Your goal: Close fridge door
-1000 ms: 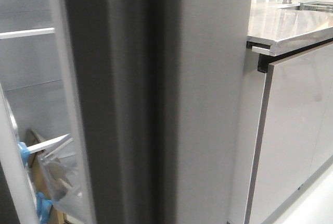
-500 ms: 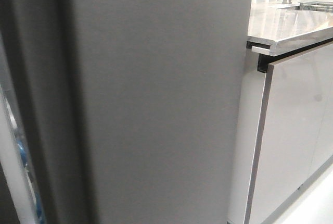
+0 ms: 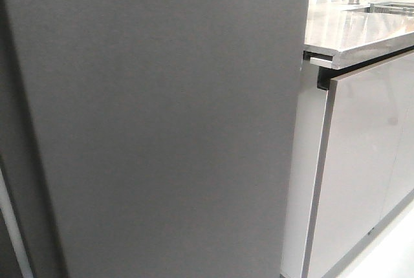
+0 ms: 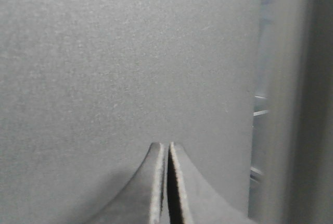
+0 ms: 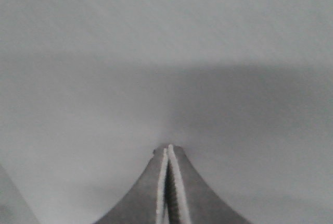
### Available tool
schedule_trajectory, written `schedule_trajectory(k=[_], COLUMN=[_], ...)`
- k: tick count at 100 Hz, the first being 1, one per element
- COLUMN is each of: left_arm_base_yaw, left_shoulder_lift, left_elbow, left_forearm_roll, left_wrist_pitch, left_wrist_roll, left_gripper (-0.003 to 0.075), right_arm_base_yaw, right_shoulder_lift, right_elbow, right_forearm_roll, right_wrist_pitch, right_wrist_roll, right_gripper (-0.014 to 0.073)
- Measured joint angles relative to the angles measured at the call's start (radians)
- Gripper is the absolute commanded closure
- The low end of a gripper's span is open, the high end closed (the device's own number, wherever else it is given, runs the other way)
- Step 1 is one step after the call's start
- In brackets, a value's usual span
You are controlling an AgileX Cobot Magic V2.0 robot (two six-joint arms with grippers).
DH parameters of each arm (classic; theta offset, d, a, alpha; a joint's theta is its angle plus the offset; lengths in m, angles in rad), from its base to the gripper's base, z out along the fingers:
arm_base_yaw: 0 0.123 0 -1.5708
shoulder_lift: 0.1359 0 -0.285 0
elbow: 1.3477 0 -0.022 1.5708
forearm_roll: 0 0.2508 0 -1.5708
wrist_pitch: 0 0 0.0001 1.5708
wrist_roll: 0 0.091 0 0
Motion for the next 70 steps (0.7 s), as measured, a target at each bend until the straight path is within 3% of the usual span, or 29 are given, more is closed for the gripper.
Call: schedule_trajectory(k=[23, 51, 70], left_arm_base_yaw=[0.000, 0.000, 0.000], left_shoulder_lift=[0.000, 0.000, 0.000], left_elbow=[0.000, 0.000, 0.000], left_forearm_roll=[0.000, 0.000, 0.000], left_wrist_pitch=[0.000, 0.000, 0.000], left_wrist_roll=[0.000, 0.000, 0.000], left_gripper=[0.0740, 0.0740, 0.0740], right_arm_base_yaw=[0.000, -0.014, -0.038], right_shoulder_lift=[0.084, 0.016, -0.104], right_elbow=[-0.004, -0.004, -0.004], right_forearm_roll=[-0.039, -0.121, -0.287], right_wrist_pitch=[-0.023, -0.008, 0.082], right_wrist_roll=[-0.004, 0.012, 0.145], right_gripper=[0.0638, 0.0638, 0.0638])
